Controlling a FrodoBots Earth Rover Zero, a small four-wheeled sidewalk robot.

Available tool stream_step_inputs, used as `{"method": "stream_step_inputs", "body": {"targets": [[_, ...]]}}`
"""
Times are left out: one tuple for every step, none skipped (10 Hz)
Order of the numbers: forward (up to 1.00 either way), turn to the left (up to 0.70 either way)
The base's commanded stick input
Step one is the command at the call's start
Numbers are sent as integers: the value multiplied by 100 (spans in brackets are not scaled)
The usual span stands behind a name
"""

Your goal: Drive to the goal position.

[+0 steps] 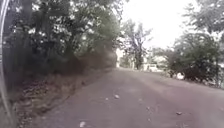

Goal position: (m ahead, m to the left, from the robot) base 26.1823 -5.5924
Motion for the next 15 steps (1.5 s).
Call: {"method": "stream_step_inputs", "body": {"targets": [[70,-5],[70,-5],[70,-5],[70,-5],[70,-5],[70,-2],[70,-2],[70,-6],[70,-9],[70,-13],[70,-6],[70,0],[70,0],[70,0],[70,-1]]}}
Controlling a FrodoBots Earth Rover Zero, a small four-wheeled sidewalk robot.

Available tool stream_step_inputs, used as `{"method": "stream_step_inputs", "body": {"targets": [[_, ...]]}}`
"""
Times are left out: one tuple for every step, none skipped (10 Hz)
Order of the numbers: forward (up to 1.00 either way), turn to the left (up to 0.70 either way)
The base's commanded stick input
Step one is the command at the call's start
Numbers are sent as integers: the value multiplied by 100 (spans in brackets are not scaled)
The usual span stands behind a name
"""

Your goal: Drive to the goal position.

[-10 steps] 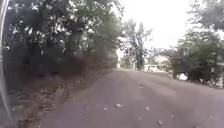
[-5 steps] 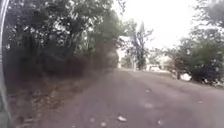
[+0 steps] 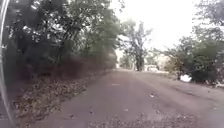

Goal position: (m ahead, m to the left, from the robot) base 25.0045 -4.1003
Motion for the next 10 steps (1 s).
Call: {"method": "stream_step_inputs", "body": {"targets": [[70,-3],[70,-8],[70,-13],[70,-18],[70,-7],[70,-2],[70,0],[70,0],[70,0],[70,0]]}}
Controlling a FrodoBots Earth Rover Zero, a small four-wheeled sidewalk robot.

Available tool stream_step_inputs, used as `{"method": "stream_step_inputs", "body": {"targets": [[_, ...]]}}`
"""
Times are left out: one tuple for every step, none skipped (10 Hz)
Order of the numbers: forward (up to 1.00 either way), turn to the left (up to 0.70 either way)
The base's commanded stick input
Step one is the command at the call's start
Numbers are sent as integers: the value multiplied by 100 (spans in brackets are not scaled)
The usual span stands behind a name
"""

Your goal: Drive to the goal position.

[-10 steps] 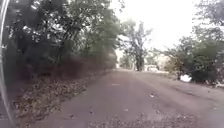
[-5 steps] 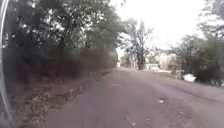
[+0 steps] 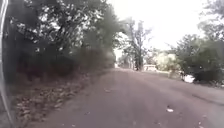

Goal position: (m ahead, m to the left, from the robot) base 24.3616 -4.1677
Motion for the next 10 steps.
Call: {"method": "stream_step_inputs", "body": {"targets": [[70,0],[70,0],[70,0],[70,0],[70,0],[70,1],[70,2],[70,2],[70,2],[70,2]]}}
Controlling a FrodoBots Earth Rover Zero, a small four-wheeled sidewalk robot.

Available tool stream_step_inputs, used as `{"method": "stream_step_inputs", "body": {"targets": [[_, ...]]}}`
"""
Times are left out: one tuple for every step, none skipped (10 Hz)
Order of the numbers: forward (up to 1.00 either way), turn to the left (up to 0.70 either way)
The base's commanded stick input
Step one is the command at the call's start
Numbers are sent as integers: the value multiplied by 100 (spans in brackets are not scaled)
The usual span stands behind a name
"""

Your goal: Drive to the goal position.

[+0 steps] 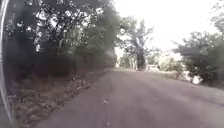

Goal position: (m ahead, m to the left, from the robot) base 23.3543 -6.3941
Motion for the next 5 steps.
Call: {"method": "stream_step_inputs", "body": {"targets": [[70,3],[70,3],[70,3],[70,3],[70,2]]}}
